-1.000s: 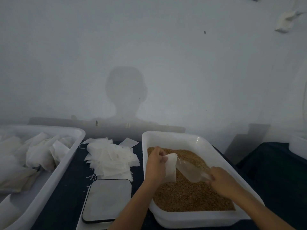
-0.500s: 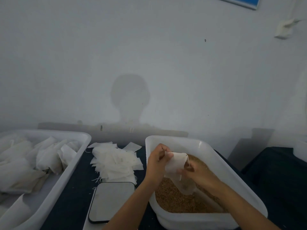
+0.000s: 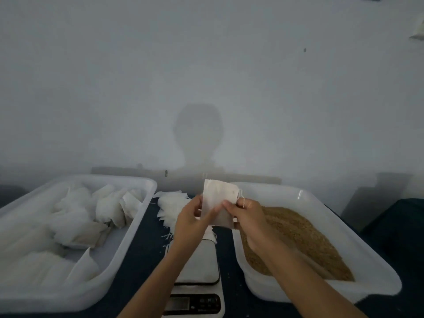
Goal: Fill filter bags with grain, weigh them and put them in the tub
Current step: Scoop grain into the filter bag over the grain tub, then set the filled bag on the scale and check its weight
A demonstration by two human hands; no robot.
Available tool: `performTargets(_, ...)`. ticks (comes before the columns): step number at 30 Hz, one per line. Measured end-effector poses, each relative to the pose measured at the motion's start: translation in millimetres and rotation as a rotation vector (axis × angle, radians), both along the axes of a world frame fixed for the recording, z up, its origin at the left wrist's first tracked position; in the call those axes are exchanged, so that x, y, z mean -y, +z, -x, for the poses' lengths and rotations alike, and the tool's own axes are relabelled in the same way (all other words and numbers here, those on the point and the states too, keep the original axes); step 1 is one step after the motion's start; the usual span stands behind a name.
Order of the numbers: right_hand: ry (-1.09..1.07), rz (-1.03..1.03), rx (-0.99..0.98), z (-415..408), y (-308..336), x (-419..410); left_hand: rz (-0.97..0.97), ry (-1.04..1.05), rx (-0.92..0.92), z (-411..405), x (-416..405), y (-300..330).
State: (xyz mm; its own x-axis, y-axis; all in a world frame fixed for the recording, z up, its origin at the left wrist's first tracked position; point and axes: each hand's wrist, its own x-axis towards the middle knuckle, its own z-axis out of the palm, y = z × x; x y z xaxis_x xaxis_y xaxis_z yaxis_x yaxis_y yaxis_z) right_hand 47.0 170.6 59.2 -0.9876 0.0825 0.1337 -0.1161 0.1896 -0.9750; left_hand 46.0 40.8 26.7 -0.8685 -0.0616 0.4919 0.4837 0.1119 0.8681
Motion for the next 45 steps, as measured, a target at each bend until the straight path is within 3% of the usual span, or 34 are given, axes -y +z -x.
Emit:
performTargets(5,-0.004,-0.197,-0.081,-8,-18,36,0.022,0.14,0.01,-11,32,-20)
performTargets(12,-0.046,-0.529,-0.163,-8,-69,56,0.353,0.269,0.129,-10,60,-54)
performTargets(16,-0.064,-0.576,-0.179,-3,-91,54,0.421,0.289,0.201,-6,62,-69)
performTargets(21,-0.13,-0.575,-0.28,4,-109,47,0.454,0.298,0.162,1,58,-78)
performTargets(25,-0.15,-0.526,-0.318,9,-121,45,0.422,0.301,0.116,4,67,-85)
performTargets(34,0.025,0.033,-0.135,7,-127,24,0.023,0.339,0.182,1,88,-90)
performTargets(45,0.051,0.166,-0.136,5,-132,22,-0.038,0.337,0.202,2,88,-97)
